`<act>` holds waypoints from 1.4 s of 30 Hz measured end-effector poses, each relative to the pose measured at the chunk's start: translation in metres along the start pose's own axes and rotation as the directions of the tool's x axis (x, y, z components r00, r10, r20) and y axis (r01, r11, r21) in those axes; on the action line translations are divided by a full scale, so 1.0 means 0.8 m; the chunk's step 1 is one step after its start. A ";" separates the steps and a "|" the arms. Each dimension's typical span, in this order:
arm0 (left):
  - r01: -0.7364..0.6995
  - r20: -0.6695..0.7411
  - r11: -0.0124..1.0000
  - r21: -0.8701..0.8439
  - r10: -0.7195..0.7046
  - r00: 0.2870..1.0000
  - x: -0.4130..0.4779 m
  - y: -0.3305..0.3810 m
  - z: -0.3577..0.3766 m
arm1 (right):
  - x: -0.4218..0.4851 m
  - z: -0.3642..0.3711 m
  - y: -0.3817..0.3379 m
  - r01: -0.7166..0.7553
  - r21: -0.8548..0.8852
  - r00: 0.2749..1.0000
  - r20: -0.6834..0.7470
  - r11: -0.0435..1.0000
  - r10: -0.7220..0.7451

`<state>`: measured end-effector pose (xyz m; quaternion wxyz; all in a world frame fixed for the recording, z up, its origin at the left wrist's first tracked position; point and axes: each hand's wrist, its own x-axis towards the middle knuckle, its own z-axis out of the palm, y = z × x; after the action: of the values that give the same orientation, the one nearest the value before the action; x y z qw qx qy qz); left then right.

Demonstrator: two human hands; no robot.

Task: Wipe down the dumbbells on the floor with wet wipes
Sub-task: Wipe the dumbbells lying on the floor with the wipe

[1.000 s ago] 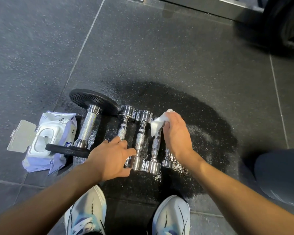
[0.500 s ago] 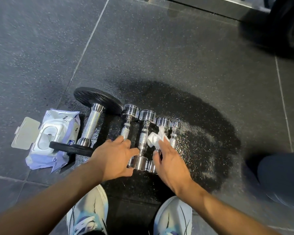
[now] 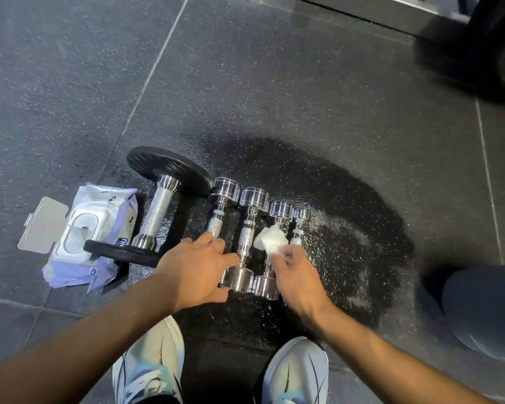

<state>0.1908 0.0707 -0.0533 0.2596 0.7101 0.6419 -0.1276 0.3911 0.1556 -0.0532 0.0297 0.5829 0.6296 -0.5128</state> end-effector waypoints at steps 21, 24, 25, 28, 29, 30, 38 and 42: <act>0.003 0.010 1.000 0.003 -0.003 1.000 0.000 0.000 0.000 | 0.035 -0.004 0.012 0.308 -0.723 0.927 0.081 0.619 -0.367; 0.002 0.013 1.000 0.003 -0.002 1.000 0.000 0.000 -0.001 | 0.046 -0.014 -0.004 0.321 -0.802 0.924 0.149 0.503 -0.352; 0.004 0.015 1.000 0.000 -0.004 1.000 0.000 0.000 -0.001 | 0.045 -0.018 -0.006 0.353 -0.839 0.922 0.235 0.414 -0.309; -0.001 0.007 1.000 0.002 0.001 1.000 0.000 0.000 0.001 | 0.051 -0.019 -0.001 0.343 -0.882 0.930 0.271 0.324 -0.247; -0.001 0.004 1.000 0.002 0.001 1.000 -0.001 0.000 0.002 | 0.047 -0.012 0.000 0.306 -0.859 0.944 0.219 0.410 -0.246; 0.000 0.001 1.000 -0.001 0.000 1.000 -0.001 0.000 0.002 | 0.039 -0.004 -0.003 0.284 -0.817 0.951 0.173 0.502 -0.255; -0.004 0.003 1.000 0.004 0.004 1.000 -0.001 0.000 0.001 | 0.070 -0.013 -0.001 0.351 -0.616 0.925 0.109 0.705 -0.365; -0.002 0.003 1.000 0.004 0.002 1.000 -0.001 0.001 0.001 | 0.072 -0.015 -0.017 0.305 -0.729 0.921 0.061 0.613 -0.385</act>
<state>0.1916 0.0698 -0.0531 0.2592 0.7112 0.6404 -0.1298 0.3689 0.2072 -0.0760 0.1266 0.4158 0.8811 -0.1866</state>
